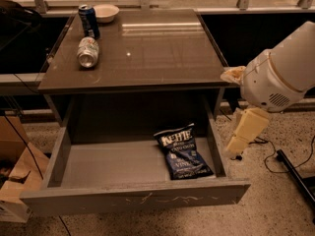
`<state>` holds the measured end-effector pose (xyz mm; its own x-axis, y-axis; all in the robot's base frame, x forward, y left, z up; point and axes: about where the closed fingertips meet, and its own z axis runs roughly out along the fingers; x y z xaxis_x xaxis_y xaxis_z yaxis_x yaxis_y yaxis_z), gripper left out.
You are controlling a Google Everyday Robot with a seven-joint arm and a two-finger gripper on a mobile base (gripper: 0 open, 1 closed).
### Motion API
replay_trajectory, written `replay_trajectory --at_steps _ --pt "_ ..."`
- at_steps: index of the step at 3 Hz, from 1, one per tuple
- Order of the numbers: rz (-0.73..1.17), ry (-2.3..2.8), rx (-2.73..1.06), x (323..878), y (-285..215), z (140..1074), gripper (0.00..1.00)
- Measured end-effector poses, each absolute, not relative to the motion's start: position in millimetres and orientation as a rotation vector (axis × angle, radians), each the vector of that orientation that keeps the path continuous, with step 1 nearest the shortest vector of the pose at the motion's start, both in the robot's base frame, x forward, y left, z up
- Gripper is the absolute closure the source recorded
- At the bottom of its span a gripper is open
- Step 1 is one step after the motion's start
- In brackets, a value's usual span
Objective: Pick blue chip bag from top drawer and place on counter
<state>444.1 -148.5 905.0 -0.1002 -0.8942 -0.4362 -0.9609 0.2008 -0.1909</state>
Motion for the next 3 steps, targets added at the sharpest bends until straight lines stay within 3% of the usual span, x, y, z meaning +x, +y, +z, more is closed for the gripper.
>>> replay_trajectory --at_steps 3 --pt "0.387 1.81 -1.698 451 -150 872 0.0"
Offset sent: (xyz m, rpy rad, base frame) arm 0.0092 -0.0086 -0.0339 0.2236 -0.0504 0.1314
